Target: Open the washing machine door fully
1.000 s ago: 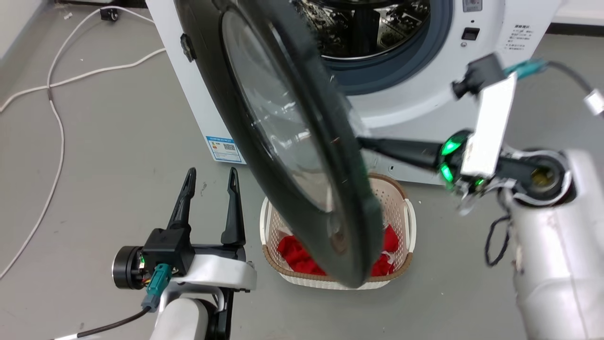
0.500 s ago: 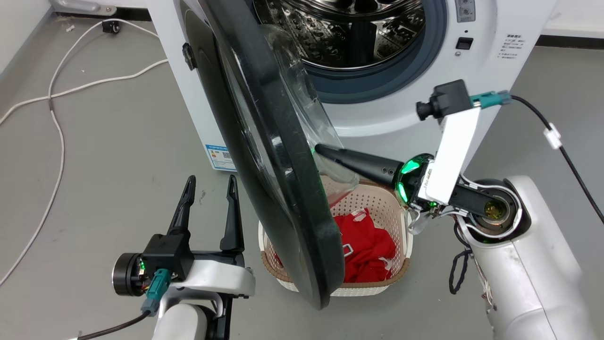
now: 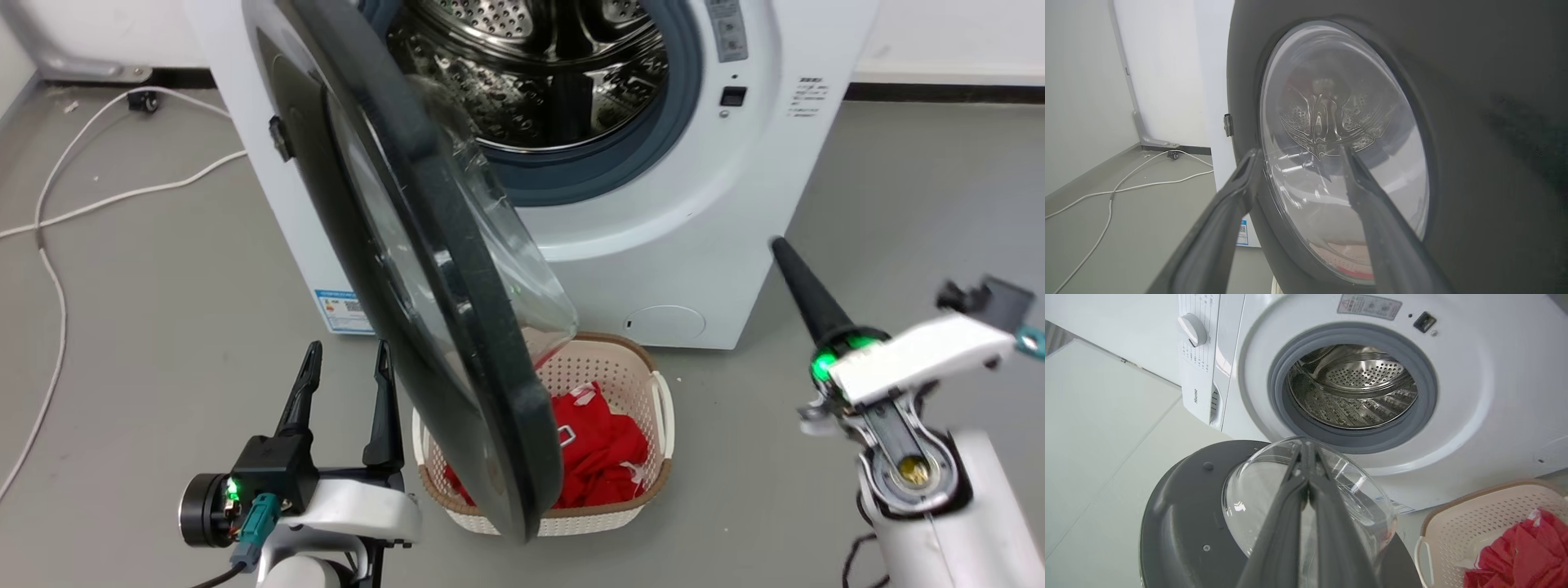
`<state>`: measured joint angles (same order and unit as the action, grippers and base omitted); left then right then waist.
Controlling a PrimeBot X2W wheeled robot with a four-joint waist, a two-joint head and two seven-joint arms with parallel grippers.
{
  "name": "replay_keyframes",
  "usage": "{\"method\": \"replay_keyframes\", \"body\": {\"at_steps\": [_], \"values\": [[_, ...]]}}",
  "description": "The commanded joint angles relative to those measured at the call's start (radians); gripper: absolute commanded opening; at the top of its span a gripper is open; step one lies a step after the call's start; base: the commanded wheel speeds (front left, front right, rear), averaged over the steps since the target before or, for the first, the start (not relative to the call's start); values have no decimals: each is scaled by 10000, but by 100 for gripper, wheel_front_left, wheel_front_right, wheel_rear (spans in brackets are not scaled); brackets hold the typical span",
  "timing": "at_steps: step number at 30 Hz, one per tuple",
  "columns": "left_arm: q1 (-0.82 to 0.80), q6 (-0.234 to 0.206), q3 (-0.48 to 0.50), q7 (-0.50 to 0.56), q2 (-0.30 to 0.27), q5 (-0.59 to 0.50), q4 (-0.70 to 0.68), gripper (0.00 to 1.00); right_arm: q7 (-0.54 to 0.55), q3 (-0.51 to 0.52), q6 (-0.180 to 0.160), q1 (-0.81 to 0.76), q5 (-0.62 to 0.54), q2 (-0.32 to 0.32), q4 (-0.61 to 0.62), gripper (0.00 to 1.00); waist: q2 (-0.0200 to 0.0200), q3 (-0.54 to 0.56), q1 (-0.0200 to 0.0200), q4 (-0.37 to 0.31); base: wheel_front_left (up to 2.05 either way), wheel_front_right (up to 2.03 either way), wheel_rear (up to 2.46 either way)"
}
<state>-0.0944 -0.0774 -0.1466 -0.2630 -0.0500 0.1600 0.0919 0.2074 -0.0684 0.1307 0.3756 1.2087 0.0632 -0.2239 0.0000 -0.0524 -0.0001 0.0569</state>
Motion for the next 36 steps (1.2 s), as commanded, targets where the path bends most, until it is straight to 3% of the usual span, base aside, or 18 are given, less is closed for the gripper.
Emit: {"method": "replay_keyframes", "body": {"at_steps": [1,10,11,12,13,14,21,30,36], "values": [[132,51,103,-26,-3,-90,17,100,-402,227,0,-451,-188,79,90,0,0,192,1,-229,0,0,0],[539,211,497,-26,-3,-158,62,100,-2046,1121,0,-2676,-1204,17,846,0,0,478,1,-691,0,0,0],[541,218,528,-26,-3,-152,60,100,-2180,1149,0,-2902,-1372,-3,952,13,0,493,1,-717,0,0,0],[553,221,564,-26,-5,-151,55,100,-2321,1189,0,-3097,-1579,-16,1050,40,0,511,1,-744,0,0,0],[581,235,598,-26,-5,-155,48,100,-2457,1209,0,-3278,-1838,-20,1168,80,0,526,1,-762,0,0,0],[619,238,623,-26,-3,-158,41,100,-2621,1256,0,-3437,-2078,-29,1273,100,0,538,1,-777,0,0,0],[701,281,706,-26,-3,-161,25,100,-3609,1342,-1,-3985,-4442,-90,1935,100,0,580,1,-788,0,0,0],[608,314,713,-26,-5,-207,-5,100,-4340,1472,-1,-3922,-9622,87,3103,100,0,579,1,-686,0,0,0],[607,324,732,-26,-3,-252,-18,100,-4107,1347,-3,-4288,-11301,-56,3541,100,0,579,1,-658,0,0,0]]}}
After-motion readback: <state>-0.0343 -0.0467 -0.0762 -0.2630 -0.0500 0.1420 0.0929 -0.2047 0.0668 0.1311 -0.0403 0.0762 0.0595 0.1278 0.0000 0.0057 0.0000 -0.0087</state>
